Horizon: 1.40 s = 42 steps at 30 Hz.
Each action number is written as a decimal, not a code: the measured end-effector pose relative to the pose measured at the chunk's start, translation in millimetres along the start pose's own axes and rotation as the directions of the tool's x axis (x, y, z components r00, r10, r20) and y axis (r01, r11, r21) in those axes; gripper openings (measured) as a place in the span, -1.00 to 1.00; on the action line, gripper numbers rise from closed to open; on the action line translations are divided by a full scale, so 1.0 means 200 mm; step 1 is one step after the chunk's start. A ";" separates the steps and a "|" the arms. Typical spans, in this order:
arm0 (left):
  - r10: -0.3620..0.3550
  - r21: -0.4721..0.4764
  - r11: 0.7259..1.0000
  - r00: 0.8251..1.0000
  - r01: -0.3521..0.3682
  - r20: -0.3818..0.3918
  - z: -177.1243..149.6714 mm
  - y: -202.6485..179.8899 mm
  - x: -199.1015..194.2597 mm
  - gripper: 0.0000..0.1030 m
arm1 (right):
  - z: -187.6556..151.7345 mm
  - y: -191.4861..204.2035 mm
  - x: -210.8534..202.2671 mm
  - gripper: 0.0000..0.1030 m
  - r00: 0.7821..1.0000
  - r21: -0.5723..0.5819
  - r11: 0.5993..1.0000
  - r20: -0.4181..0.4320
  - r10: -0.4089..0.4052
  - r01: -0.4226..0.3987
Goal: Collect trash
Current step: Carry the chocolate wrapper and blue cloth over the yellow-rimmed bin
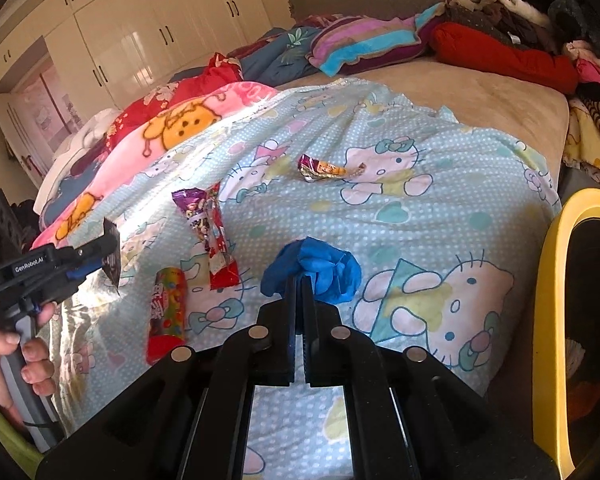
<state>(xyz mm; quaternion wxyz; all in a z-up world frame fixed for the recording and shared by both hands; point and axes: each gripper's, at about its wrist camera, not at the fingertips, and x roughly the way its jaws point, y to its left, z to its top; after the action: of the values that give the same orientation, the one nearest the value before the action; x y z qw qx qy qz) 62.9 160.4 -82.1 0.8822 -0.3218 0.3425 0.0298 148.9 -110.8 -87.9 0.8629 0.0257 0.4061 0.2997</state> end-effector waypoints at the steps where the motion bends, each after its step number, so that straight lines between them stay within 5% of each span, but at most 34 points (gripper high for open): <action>1: -0.003 0.009 1.000 1.000 0.003 0.003 0.00 -0.02 0.00 -0.77 | 0.00 0.00 -0.01 -0.95 1.000 -0.001 1.000 0.003 0.003 -0.003; 42: -0.145 0.300 0.944 0.989 0.139 -0.003 -0.11 -0.71 -0.06 -0.78 | 0.08 -0.21 -0.54 -0.95 0.977 0.072 0.997 0.213 0.008 -0.024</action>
<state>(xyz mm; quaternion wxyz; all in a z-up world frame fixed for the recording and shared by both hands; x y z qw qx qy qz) 79.4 36.6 -9.6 0.9238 -0.2079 0.3105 -0.0832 128.0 -200.4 -14.5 0.8974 0.0930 0.3222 0.2868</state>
